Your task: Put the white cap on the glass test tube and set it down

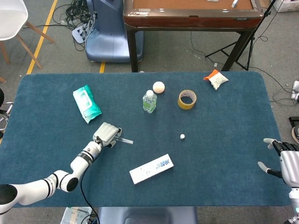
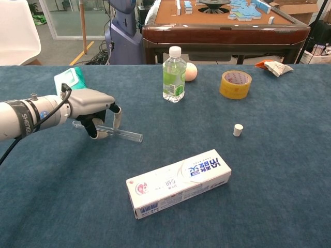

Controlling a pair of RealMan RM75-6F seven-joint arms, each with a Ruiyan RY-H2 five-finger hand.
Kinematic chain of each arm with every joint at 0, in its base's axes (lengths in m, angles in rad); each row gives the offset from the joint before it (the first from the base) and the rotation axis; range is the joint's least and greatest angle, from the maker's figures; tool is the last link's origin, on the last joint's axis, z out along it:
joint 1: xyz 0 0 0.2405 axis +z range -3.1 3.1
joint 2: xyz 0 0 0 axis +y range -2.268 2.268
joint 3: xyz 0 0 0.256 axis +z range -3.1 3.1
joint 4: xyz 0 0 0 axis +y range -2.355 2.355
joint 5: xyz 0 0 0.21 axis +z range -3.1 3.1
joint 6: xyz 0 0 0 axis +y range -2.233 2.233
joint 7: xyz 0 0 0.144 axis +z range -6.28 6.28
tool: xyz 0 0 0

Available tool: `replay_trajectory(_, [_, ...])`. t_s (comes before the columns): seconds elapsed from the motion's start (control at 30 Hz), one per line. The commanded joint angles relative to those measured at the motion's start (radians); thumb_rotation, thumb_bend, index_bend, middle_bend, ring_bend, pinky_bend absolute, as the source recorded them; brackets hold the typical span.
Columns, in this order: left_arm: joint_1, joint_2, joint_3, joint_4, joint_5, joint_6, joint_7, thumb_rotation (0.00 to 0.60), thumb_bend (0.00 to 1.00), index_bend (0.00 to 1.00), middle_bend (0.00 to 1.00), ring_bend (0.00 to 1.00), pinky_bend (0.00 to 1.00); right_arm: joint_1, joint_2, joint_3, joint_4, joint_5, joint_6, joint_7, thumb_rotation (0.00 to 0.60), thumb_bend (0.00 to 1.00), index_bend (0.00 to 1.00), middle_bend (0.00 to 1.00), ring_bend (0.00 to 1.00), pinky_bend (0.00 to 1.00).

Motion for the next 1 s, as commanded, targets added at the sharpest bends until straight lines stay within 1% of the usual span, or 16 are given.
replay_trajectory(0.03, [0.000,-0.005,0.002,0.006,-0.002,0.002,-0.002,0.600,0.34,0.44,1.00,0.90,1.00,-0.001,0.001,0.000,-0.001,0.000,0.001,-0.001,0.600,0.06,0.31,0.43,0.36,0.33])
replay_trajectory(0.43, [-0.004,-0.027,0.007,0.041,-0.002,0.001,-0.020,0.600,0.34,0.47,1.00,0.90,1.00,-0.006,0.003,-0.001,-0.004,0.003,0.001,-0.002,0.600,0.06,0.31,0.43,0.37,0.33])
replay_trajectory(0.7, [0.004,-0.052,-0.004,0.073,0.017,0.030,-0.071,0.600,0.34,0.58,1.00,0.93,1.00,-0.005,0.004,0.000,-0.007,0.005,-0.002,-0.008,0.600,0.06,0.31,0.43,0.37,0.33])
replay_trajectory(0.83, [0.018,-0.037,-0.024,0.052,0.021,0.049,-0.128,0.600,0.34,0.62,1.00,0.94,1.00,0.000,0.007,0.001,-0.008,-0.001,-0.007,-0.017,0.600,0.06,0.32,0.43,0.38,0.33])
replay_trajectory(1.0, [0.042,0.017,-0.050,-0.020,0.019,0.086,-0.175,0.600,0.34,0.65,1.00,0.94,1.00,0.022,0.011,0.006,-0.020,-0.007,-0.031,-0.059,0.600,0.06,0.34,0.43,0.40,0.35])
